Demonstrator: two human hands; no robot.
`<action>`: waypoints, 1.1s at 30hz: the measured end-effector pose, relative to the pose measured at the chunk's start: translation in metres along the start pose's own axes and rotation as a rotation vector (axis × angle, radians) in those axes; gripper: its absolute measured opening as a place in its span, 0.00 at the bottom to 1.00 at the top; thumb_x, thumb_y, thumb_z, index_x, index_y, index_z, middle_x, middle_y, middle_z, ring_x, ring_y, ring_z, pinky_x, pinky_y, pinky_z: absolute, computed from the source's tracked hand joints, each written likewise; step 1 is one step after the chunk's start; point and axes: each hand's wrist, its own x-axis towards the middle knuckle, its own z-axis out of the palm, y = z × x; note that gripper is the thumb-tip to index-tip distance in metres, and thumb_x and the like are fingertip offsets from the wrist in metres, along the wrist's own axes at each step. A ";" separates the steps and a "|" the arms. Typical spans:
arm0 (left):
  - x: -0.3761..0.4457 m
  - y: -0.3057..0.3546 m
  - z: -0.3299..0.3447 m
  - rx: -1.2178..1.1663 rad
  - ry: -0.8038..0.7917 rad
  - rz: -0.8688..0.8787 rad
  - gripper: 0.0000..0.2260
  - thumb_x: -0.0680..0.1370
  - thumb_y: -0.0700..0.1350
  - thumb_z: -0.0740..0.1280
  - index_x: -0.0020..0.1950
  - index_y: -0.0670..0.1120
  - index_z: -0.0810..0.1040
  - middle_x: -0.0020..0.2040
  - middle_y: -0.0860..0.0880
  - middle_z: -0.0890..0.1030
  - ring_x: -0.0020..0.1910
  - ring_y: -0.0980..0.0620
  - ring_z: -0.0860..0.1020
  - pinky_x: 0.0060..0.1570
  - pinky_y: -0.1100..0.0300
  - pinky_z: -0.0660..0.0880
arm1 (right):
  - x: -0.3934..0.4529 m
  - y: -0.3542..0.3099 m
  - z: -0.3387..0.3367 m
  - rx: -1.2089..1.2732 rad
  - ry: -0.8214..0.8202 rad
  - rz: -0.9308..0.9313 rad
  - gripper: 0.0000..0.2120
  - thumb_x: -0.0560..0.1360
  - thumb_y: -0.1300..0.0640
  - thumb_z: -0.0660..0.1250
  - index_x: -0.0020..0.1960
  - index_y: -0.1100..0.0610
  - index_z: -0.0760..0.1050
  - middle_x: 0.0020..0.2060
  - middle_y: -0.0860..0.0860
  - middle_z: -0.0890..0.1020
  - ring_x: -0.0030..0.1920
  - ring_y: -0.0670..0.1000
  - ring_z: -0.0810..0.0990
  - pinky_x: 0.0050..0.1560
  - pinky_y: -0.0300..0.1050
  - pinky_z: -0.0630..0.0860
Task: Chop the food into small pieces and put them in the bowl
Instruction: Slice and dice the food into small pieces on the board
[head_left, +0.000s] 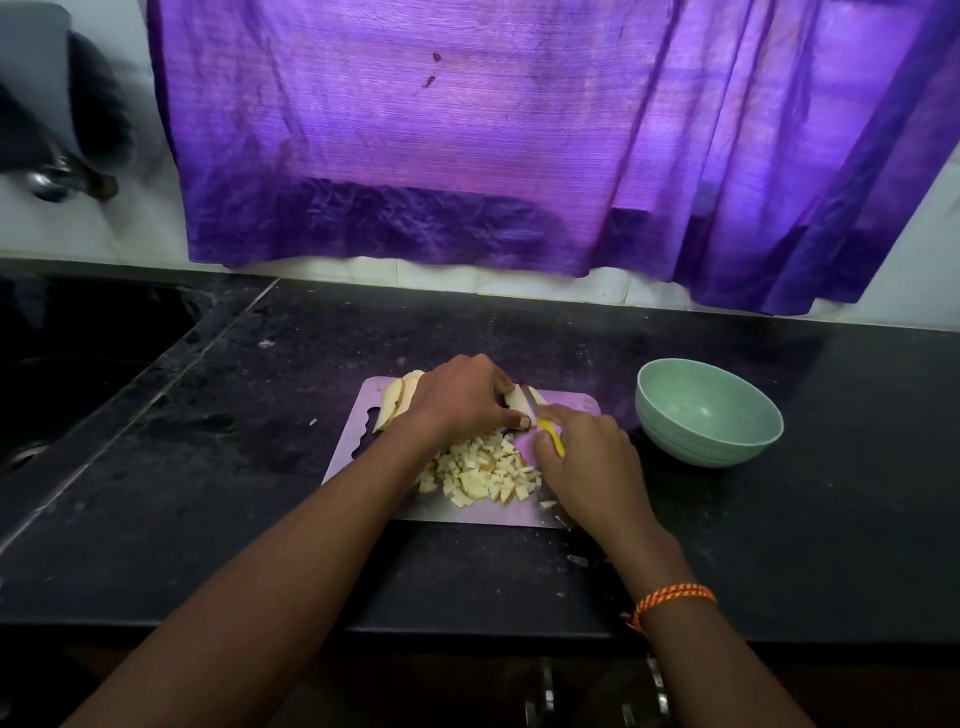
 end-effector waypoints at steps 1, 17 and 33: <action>0.000 0.000 0.000 -0.003 0.000 0.001 0.19 0.72 0.63 0.80 0.56 0.52 0.89 0.52 0.54 0.89 0.47 0.53 0.84 0.49 0.48 0.84 | 0.001 0.000 0.001 0.021 0.014 0.004 0.17 0.82 0.49 0.63 0.69 0.47 0.77 0.49 0.54 0.84 0.46 0.54 0.82 0.44 0.51 0.81; 0.005 -0.005 0.003 0.019 -0.034 0.016 0.16 0.72 0.65 0.77 0.50 0.55 0.88 0.52 0.55 0.88 0.47 0.53 0.84 0.48 0.48 0.84 | 0.003 0.000 0.007 0.007 0.002 -0.039 0.16 0.82 0.49 0.63 0.69 0.47 0.78 0.47 0.50 0.84 0.45 0.50 0.80 0.43 0.50 0.81; -0.001 0.005 -0.003 -0.016 -0.041 -0.001 0.22 0.75 0.59 0.79 0.64 0.50 0.86 0.61 0.55 0.86 0.52 0.52 0.84 0.53 0.48 0.84 | -0.061 0.009 -0.017 0.003 -0.012 -0.004 0.18 0.82 0.47 0.61 0.72 0.44 0.73 0.46 0.55 0.82 0.45 0.57 0.79 0.43 0.51 0.75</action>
